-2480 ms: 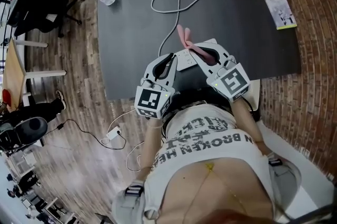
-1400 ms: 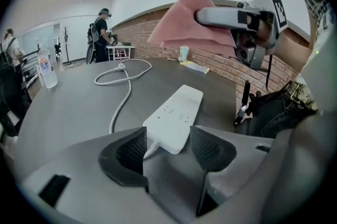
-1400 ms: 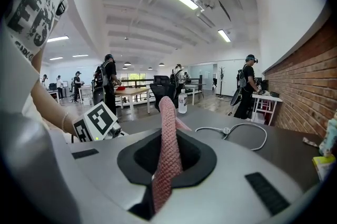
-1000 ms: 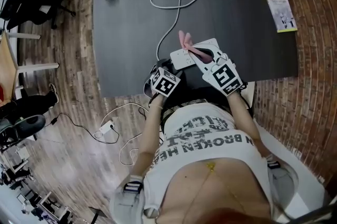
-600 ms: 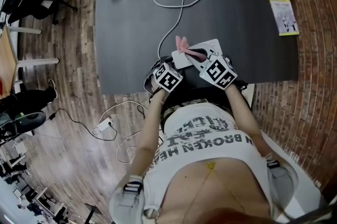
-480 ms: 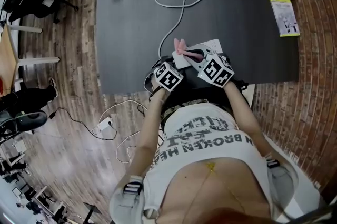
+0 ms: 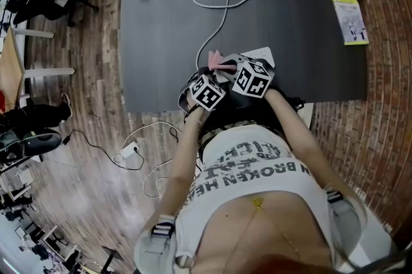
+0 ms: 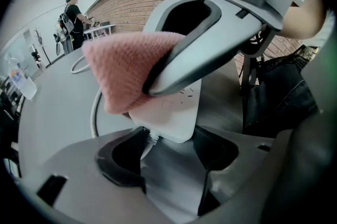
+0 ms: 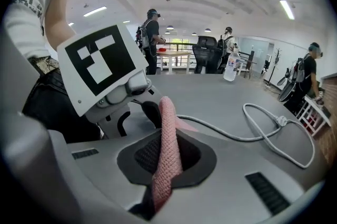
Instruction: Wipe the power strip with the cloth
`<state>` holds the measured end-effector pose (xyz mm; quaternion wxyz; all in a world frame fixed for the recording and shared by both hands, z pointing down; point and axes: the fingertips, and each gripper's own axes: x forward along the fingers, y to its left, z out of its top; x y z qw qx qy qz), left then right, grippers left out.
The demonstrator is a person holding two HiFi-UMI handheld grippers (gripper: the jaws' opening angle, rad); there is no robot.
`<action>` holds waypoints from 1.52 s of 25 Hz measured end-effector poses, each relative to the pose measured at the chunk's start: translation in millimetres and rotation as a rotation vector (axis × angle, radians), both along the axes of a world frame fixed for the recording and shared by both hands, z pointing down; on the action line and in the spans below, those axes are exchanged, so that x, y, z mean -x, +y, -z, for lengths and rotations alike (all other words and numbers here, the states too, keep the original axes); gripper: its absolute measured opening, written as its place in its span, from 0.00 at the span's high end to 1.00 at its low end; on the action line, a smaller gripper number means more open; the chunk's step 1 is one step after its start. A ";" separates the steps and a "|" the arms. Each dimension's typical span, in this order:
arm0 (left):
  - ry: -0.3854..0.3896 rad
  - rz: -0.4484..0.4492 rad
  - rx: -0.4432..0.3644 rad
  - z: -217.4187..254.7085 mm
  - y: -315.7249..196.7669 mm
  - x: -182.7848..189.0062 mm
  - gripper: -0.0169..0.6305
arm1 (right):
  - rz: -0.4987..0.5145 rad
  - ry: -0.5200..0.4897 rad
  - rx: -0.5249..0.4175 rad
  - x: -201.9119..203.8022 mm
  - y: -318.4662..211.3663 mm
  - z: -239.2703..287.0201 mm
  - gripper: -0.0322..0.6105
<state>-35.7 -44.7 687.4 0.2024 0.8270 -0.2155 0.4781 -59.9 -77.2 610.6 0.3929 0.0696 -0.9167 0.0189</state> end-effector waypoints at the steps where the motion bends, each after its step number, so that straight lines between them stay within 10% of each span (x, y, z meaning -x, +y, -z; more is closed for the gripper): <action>1: 0.000 0.000 -0.001 -0.3 0.1 -0.5 0.55 | 0.005 0.009 0.006 1.2 1.1 -4.1 0.92; 38: -0.008 0.004 -0.001 1.1 0.4 1.4 0.55 | -0.064 0.097 0.044 -10.0 -1.7 -30.6 0.92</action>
